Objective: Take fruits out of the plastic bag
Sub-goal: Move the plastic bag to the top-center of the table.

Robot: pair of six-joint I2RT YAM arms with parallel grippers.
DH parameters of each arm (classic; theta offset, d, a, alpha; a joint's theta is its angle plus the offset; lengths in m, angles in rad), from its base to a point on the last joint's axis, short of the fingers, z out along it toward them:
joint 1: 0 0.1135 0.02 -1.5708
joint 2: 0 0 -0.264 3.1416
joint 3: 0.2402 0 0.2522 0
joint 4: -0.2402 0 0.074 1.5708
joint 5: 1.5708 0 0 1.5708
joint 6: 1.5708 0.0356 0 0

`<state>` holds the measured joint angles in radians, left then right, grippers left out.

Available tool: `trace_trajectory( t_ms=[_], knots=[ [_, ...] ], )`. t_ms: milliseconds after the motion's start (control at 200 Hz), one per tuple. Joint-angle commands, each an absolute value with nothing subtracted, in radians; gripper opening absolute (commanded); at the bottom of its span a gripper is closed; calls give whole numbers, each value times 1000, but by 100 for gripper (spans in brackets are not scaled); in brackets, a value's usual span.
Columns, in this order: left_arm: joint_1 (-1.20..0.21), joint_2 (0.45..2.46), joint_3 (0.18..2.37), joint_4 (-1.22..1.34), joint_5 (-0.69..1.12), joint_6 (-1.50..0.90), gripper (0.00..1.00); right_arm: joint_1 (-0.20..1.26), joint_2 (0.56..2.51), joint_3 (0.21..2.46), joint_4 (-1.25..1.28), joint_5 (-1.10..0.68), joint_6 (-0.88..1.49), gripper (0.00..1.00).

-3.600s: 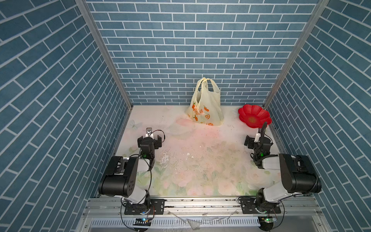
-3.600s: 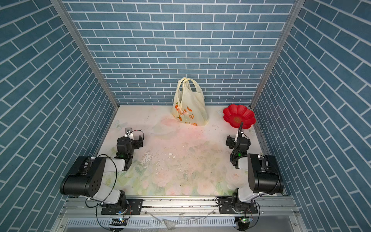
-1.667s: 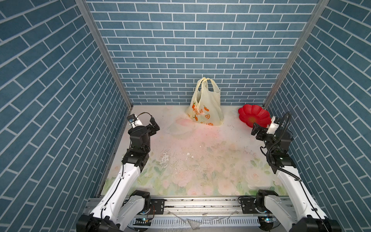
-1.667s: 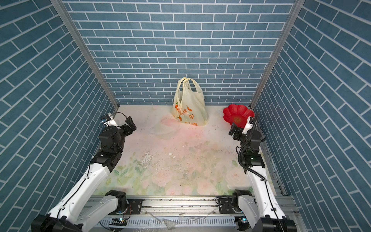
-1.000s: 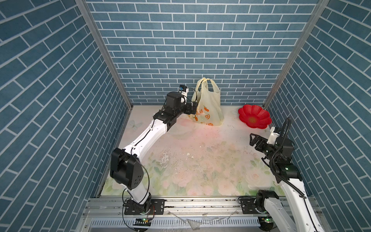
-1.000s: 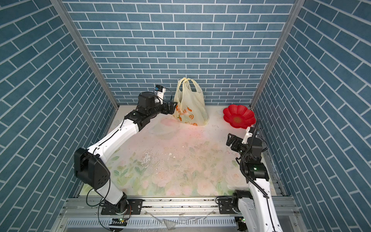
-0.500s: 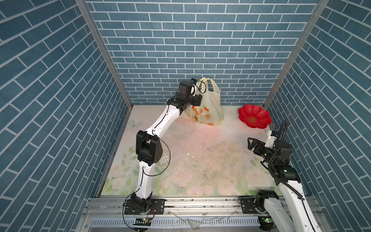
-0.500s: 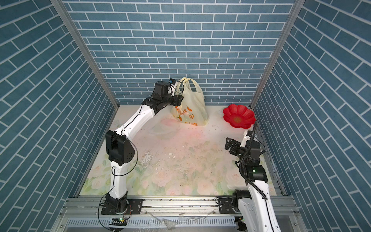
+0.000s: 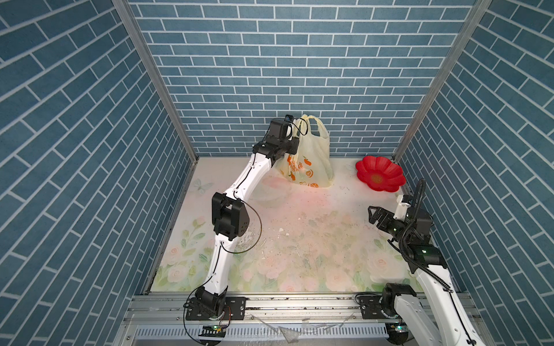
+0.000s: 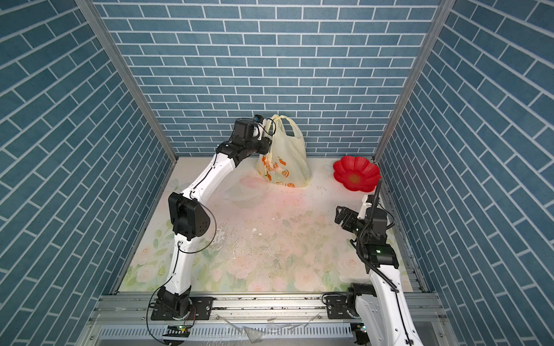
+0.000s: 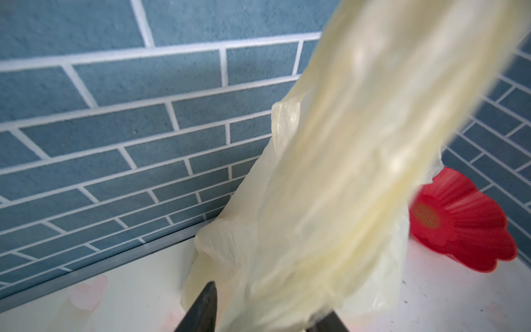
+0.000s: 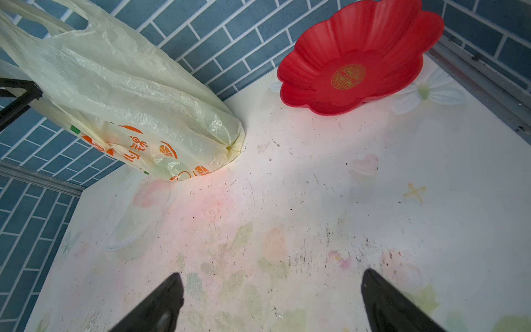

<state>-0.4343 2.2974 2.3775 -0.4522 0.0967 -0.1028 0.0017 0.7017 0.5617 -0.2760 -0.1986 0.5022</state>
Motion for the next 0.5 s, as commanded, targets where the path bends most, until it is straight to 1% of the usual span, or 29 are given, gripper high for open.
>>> trace_trajectory(
  t_ms=[0,70,140,175,205,280,305,385,495],
  knots=[
    [-421,2331,2421,-448,84,-124,38,5,709,564,-260,-217,543,96],
    [-420,2350,2450,-460,84,-138,31,5,716,573,-263,-224,548,96],
    [-420,2360,2482,-483,89,-158,21,10,725,586,-270,-223,549,96],
    [-421,2357,2487,-492,95,-171,15,15,727,594,-275,-216,549,96],
    [-420,2347,2484,-499,98,-186,10,22,730,601,-279,-209,549,95],
    [-422,2302,2446,-505,115,-245,1,49,737,623,-291,-177,549,95],
    [-425,2279,2425,-502,121,-266,0,64,742,632,-296,-161,548,95],
    [-439,2179,2303,-475,119,-318,0,119,765,665,-307,-108,543,95],
    [-462,1983,2018,-346,95,-379,0,208,821,720,-311,-14,530,94]
  ],
)
